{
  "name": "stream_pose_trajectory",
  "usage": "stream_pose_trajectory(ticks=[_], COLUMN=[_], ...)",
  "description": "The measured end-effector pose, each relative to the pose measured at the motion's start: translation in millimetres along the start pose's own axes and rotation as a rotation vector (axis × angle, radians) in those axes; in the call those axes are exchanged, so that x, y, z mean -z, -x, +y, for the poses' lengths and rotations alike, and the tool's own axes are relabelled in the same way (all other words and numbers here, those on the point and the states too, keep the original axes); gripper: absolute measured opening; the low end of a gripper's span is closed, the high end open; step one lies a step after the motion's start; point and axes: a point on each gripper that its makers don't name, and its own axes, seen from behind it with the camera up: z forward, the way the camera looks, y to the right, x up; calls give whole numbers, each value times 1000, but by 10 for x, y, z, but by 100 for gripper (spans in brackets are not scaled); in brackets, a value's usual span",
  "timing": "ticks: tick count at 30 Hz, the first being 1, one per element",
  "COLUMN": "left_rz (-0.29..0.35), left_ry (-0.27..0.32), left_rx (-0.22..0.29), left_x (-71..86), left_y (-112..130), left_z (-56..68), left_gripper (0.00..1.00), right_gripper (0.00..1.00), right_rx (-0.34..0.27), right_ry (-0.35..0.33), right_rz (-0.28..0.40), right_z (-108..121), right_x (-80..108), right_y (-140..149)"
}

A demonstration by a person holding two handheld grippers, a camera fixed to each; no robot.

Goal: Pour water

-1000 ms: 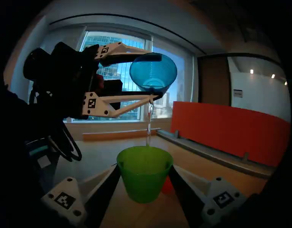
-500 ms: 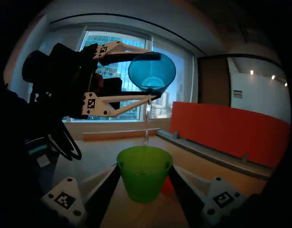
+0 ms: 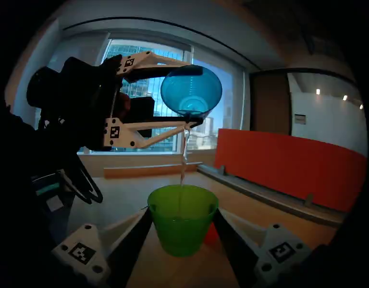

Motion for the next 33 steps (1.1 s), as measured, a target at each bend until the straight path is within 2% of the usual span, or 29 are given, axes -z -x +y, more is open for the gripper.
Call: stream_pose_trajectory(ticks=[21,33], left_rz=[9,24], left_ry=[6,0], left_rx=[-63,-130], left_x=[-48,-40], left_y=[-13,-102], left_z=[19,11], left_gripper=[86,86], right_gripper=[89,89], right_rx=[5,8], right_ry=[2,2], right_rz=[4,8], right_z=[8,9], right_x=[-1,-12], right_y=[-17,-32])
